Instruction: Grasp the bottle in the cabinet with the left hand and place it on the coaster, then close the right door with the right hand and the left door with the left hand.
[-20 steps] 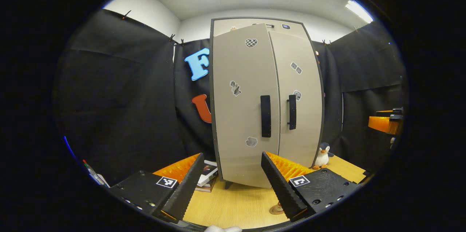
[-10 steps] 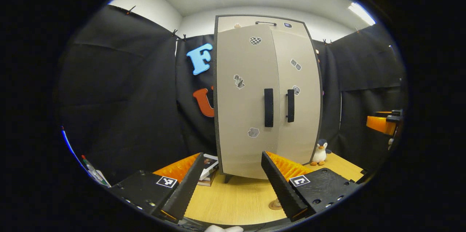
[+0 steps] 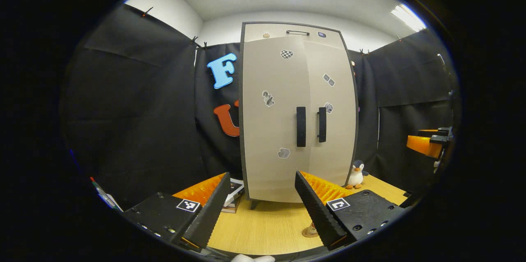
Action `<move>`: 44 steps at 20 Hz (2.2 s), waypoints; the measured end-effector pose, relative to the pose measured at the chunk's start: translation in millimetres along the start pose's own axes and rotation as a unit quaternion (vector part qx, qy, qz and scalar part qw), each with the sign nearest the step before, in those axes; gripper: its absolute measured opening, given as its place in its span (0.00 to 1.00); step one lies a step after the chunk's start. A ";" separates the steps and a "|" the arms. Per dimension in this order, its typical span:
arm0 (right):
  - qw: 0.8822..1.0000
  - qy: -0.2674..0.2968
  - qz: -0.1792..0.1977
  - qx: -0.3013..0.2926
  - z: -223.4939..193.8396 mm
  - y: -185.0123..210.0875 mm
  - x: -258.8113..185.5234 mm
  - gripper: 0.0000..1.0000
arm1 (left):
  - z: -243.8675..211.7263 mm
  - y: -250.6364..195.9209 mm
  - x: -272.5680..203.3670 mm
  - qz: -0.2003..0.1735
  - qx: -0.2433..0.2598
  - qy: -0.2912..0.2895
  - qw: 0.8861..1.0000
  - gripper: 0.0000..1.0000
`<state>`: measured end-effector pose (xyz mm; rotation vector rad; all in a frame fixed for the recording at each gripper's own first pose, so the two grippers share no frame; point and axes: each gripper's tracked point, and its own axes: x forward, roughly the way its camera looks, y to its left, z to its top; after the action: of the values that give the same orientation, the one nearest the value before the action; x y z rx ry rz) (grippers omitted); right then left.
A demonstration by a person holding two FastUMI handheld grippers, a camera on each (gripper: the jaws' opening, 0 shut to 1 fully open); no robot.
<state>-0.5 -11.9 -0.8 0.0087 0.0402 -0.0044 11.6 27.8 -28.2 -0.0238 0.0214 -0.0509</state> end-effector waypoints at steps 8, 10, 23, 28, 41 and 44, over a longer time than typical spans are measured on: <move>1.000 -0.010 -0.008 -0.004 3.9 -4.1 -0.5 0.81 | 5.9 -2.7 -3.3 -0.010 -0.008 -0.003 1.000 0.96; 1.000 -0.009 -0.006 -0.005 3.6 -3.6 -1.9 0.81 | 8.5 -5.0 -4.5 -0.012 -0.012 -0.004 1.000 0.96; 1.000 -0.009 -0.014 -0.006 2.6 -7.9 -2.4 0.81 | 6.4 -11.8 -5.5 -0.023 -0.010 0.001 1.000 0.95; 1.000 -0.006 -0.008 -0.001 0.5 -5.0 -3.2 0.81 | 0.6 -4.5 -7.0 -0.009 -0.004 0.006 1.000 0.96; 1.000 -0.005 0.018 -0.001 1.5 7.3 2.2 0.81 | -9.7 4.3 1.1 0.008 -0.017 0.013 1.000 0.96; 1.000 -0.004 0.026 -0.006 1.1 9.5 3.1 0.82 | -8.8 9.2 0.2 0.014 -0.016 0.012 1.000 0.96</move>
<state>2.7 -2.4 0.3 -0.0029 0.0320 0.0475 12.1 36.8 -37.2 -0.0556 0.0471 -0.0236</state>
